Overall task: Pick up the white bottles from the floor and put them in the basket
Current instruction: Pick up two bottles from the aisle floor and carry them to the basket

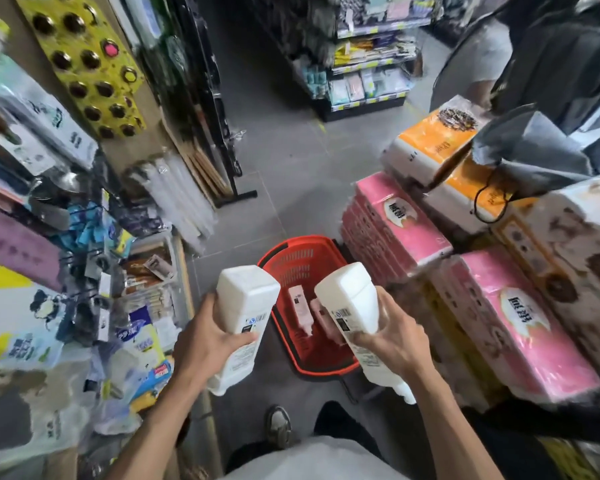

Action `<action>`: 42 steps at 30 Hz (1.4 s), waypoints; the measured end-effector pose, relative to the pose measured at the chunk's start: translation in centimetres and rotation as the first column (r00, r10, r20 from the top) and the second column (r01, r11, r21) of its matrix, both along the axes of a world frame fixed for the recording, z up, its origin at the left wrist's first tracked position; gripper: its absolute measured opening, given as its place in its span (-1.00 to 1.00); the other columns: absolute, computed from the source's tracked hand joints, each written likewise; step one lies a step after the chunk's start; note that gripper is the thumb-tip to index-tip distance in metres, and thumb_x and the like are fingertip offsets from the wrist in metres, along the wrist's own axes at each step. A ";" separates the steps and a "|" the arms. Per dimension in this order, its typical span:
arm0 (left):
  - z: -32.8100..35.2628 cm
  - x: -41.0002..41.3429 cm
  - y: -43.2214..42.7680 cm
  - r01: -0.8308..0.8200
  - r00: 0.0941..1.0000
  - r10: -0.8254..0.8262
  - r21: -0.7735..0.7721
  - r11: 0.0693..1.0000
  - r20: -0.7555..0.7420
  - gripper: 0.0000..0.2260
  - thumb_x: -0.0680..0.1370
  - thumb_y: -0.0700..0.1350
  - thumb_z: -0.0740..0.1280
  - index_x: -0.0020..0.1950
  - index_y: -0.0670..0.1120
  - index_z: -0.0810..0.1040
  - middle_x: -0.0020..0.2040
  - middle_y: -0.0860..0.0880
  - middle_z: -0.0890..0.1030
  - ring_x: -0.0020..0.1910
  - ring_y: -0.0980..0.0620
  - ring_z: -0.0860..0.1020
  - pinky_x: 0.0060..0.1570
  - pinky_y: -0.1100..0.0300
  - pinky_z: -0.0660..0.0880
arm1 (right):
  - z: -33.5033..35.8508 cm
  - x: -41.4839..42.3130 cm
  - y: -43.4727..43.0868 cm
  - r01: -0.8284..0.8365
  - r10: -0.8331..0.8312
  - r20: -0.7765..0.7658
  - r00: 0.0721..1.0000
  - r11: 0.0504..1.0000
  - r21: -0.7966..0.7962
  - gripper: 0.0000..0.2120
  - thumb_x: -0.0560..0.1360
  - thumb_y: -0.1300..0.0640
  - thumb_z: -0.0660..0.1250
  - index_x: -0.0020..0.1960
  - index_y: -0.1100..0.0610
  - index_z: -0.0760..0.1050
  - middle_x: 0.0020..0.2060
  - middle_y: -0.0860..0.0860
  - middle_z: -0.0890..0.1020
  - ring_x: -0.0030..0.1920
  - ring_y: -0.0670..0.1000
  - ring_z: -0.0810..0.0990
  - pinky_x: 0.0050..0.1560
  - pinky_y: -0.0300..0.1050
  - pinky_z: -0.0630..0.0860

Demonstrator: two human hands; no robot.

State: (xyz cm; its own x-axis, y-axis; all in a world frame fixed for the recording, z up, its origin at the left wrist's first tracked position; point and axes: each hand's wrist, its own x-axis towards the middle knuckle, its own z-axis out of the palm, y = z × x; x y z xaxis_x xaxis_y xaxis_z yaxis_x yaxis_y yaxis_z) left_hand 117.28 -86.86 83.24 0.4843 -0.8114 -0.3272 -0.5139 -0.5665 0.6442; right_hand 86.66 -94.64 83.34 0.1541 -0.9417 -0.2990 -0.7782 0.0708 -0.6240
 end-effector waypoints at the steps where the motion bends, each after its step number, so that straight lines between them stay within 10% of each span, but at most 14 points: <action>1: -0.1 0.3 -1.0 0.015 1.000 -0.015 0.000 1.000 -0.001 -0.13 0.12 0.17 0.62 0.35 0.23 0.29 0.14 0.12 0.65 0.08 -0.07 0.63 0.05 -0.05 0.55 | -0.1 0.2 -0.6 0.013 -0.013 -0.008 1.000 1.000 0.006 -0.18 0.20 -0.24 0.47 0.36 -0.41 0.16 -0.03 -0.24 0.62 0.00 0.03 0.64 0.01 0.02 0.51; 13: -2.6 -0.5 -12.3 0.104 0.994 -0.102 0.045 0.994 -0.045 -0.29 0.16 0.12 0.64 0.15 0.27 0.30 0.03 0.14 0.63 -0.01 -0.02 0.62 -0.01 -0.05 0.57 | -2.8 -0.1 -10.4 0.131 -0.136 0.064 0.989 0.988 0.077 -0.25 0.28 -0.15 0.56 0.31 -0.37 0.20 -0.10 -0.27 0.60 -0.06 0.01 0.61 -0.04 -0.02 0.42; 28: -6.1 0.3 -24.1 0.225 0.956 -0.204 0.082 0.971 -0.213 -0.36 0.29 -0.25 0.64 0.23 -0.02 0.37 -0.08 0.28 0.46 -0.18 0.40 0.44 -0.32 0.51 0.34 | -7.9 2.2 -15.7 0.352 -0.367 0.026 0.930 0.907 0.232 -0.19 0.19 -0.25 0.44 0.37 -0.37 0.19 0.00 -0.22 0.61 -0.02 0.00 0.61 -0.03 0.00 0.47; 34: -12.5 0.3 -28.7 0.221 0.959 -0.183 0.168 0.961 -0.215 -0.25 0.22 -0.03 0.67 0.29 0.11 0.36 0.02 0.21 0.59 -0.03 0.06 0.60 -0.04 0.08 0.50 | -13.0 3.7 -17.7 0.429 -0.455 0.025 0.890 0.855 0.293 -0.20 0.16 -0.27 0.42 0.33 -0.44 0.16 0.04 -0.26 0.58 0.04 -0.01 0.59 0.10 0.07 0.52; 42: -22.9 -2.2 -32.5 0.144 0.970 -0.079 0.280 0.949 -0.231 -0.39 0.30 -0.11 0.64 0.20 0.00 0.36 -0.07 0.19 0.53 -0.16 0.12 0.55 -0.32 0.35 0.32 | -23.7 4.6 -20.7 0.479 -0.545 0.035 0.838 0.764 0.431 -0.26 0.24 -0.21 0.51 0.33 -0.36 0.25 0.00 -0.27 0.57 0.07 -0.03 0.58 0.17 0.14 0.50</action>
State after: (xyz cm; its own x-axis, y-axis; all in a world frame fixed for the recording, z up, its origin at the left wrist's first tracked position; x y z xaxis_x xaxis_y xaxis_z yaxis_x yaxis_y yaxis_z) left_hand 115.11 -119.38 60.29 0.2885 -0.7086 -0.6440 -0.4527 -0.6936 0.5604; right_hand 91.22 -115.37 59.66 -0.2437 -0.7008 -0.6704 -0.4543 0.6932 -0.5595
